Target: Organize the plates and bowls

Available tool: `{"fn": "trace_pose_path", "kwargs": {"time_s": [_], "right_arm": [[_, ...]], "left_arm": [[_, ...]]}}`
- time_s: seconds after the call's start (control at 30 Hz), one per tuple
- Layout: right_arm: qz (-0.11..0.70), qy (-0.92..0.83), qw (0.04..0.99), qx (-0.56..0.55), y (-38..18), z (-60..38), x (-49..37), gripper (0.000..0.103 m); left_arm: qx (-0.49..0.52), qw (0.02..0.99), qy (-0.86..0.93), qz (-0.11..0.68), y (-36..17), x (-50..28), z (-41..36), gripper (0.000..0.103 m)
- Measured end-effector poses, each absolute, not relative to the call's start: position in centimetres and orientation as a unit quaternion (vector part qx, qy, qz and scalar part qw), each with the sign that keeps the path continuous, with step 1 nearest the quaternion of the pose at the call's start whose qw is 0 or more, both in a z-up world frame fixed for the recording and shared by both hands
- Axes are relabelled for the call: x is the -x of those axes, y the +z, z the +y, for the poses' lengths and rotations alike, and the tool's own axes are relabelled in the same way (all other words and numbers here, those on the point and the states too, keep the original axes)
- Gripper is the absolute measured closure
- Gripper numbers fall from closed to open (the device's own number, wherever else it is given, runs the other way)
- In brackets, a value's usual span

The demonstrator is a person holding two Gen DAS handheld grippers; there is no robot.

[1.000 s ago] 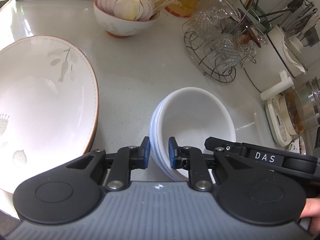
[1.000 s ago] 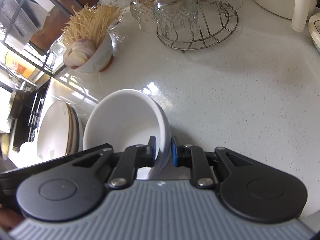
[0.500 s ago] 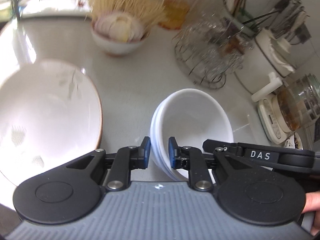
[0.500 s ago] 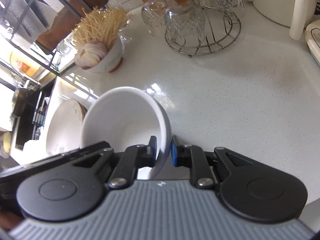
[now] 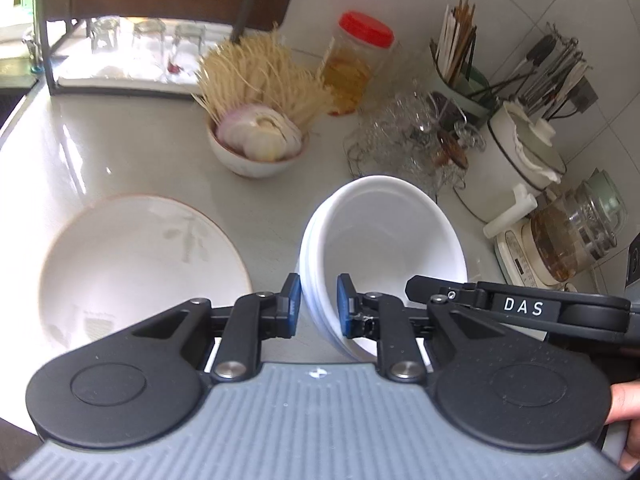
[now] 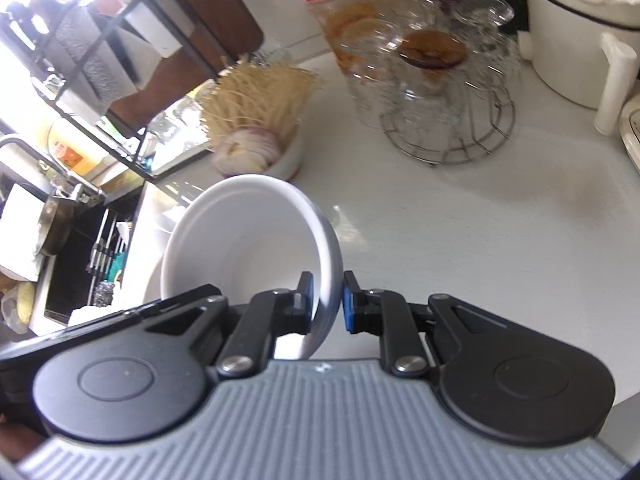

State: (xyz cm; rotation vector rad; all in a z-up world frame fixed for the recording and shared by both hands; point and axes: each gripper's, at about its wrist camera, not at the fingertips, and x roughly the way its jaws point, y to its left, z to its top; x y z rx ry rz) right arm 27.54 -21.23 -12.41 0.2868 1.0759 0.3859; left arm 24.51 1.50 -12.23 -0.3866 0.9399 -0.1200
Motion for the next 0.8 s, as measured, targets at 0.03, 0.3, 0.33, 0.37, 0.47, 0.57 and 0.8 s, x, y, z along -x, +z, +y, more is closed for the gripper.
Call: {"fn": "trace_pose_path", "kwargs": {"time_s": [0.03, 0.3, 0.33, 0.37, 0.47, 0.57, 0.8], "right_arm": [[0.504, 0.184, 0.833, -0.134, -12.1, -20.7, -27.4, 0.086], [0.489, 0.2, 0.84, -0.126, -11.3, -16.3, -26.4, 0.086], [0.489, 0.202, 0.839, -0.126, -11.3, -15.7, -26.3, 0.086], [0.489, 0.203, 0.839, -0.126, -11.4, -15.1, -26.1, 0.086], [0.488, 0.207, 0.839, -0.123, -11.7, -13.3, -25.7, 0.086], [0.488, 0.21, 0.839, -0.121, -12.2, -11.7, -25.2, 0.086], [0.498, 0.205, 0.835, -0.114, -14.3, -8.8, -23.9, 0.085]], "left_arm": [[0.183, 0.874, -0.057, 0.447, -12.0, -24.3, 2.0, 0.081], [0.188, 0.882, -0.045, 0.43, -11.3, -22.6, 6.4, 0.081], [0.187, 0.883, -0.044, 0.429, -11.4, -22.4, 7.0, 0.081], [0.187, 0.883, -0.042, 0.428, -11.4, -22.2, 7.6, 0.081], [0.193, 0.882, -0.039, 0.428, -11.7, -21.6, 9.5, 0.081], [0.19, 0.883, -0.037, 0.427, -12.0, -21.1, 11.1, 0.081], [0.186, 0.878, -0.034, 0.439, -14.1, -20.7, 14.1, 0.081]]}}
